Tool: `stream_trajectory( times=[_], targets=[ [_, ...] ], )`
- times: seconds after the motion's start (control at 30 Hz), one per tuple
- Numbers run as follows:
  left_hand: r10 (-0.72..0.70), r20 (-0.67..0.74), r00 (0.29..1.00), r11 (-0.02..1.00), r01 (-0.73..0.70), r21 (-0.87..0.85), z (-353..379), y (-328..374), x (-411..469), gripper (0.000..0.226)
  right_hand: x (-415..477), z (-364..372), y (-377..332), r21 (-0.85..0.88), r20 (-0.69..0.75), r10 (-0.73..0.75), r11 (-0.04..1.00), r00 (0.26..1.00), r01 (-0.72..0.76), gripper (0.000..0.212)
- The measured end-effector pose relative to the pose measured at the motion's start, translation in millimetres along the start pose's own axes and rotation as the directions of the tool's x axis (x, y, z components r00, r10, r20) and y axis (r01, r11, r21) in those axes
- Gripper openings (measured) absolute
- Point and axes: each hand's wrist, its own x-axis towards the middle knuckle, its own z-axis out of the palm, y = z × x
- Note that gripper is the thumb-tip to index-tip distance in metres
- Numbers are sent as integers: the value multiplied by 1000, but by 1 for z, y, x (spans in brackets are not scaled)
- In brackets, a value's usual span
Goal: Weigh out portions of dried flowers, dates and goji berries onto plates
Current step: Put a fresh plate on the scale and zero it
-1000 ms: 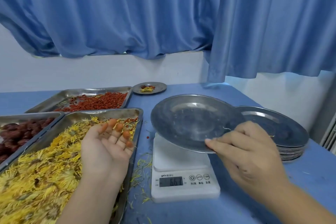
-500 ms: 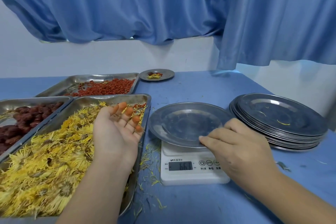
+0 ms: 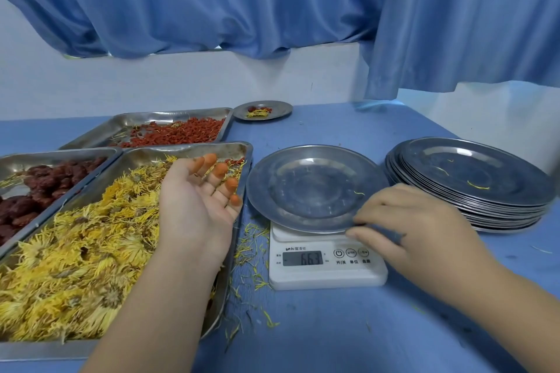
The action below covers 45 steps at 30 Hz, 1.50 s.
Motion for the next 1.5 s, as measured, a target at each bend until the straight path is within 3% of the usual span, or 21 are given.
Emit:
stream_trajectory(
  times=[0.13,0.3,0.6,1.3,1.5],
  targets=[
    [-8,9,1000,1000,8,11,0,0,0,19,0,-19,8,109,103,47,992,994,-58,19],
    [-12,22,1000,999,11,43,0,-2,1,16,-2,-21,8,18,477,108,991,872,-133,43],
    [-11,44,999,999,9,40,-2,-2,3,17,-10,-18,1,-46,649,193,976,736,-215,63],
    [-22,68,997,1000,21,18,2,-3,-2,16,-9,-19,-12,-136,621,251,967,742,-213,57],
    [-27,75,997,999,24,44,3,-3,-3,16,-11,-13,-19,-206,516,272,960,812,-191,55]
  ],
)
